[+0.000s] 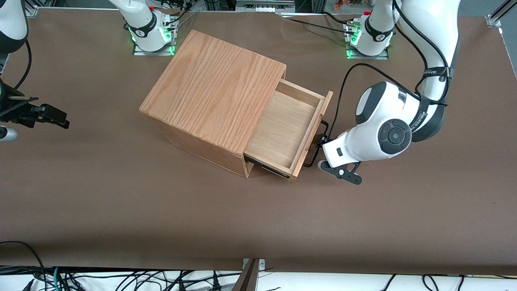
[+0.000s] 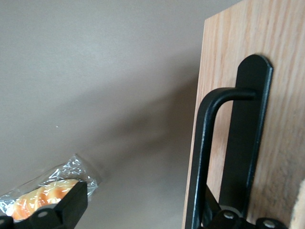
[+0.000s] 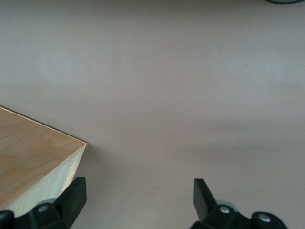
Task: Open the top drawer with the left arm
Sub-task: 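Pull the drawer handle outward from the box with the left gripper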
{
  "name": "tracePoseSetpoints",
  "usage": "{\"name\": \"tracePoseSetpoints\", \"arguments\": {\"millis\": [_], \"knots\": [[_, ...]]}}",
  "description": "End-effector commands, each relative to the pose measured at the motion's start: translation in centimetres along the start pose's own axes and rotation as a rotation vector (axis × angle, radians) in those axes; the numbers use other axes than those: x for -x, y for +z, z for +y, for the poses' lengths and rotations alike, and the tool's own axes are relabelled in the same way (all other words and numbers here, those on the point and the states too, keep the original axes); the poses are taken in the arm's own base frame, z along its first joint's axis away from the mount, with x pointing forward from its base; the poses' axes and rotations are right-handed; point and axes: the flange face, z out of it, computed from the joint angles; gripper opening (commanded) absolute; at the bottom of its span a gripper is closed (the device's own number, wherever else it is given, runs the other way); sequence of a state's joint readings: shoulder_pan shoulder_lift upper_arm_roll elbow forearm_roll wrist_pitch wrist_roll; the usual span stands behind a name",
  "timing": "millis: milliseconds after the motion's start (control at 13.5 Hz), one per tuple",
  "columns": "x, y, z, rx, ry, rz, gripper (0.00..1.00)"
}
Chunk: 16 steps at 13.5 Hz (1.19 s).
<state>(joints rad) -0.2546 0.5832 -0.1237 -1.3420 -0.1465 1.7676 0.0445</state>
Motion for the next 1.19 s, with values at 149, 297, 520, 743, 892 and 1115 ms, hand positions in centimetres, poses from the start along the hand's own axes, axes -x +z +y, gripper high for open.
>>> {"name": "tracePoseSetpoints", "arguments": {"millis": [149, 297, 520, 743, 892, 1115], "knots": [[-0.3, -2.2, -3.3, -0.059, 0.001, 0.051, 1.0], [-0.3, -2.1, -3.8, -0.057, -0.003, 0.049, 1.0], [-0.2, -1.9, -4.4, -0.097, 0.011, 0.039, 1.0], [-0.2, -2.2, -4.1, -0.095, 0.014, 0.045, 1.0], [0.2, -3.1, -3.6, -0.081, 0.014, 0.048, 1.0], [0.9, -3.9, -2.7, -0.024, 0.011, 0.021, 1.0]]}}
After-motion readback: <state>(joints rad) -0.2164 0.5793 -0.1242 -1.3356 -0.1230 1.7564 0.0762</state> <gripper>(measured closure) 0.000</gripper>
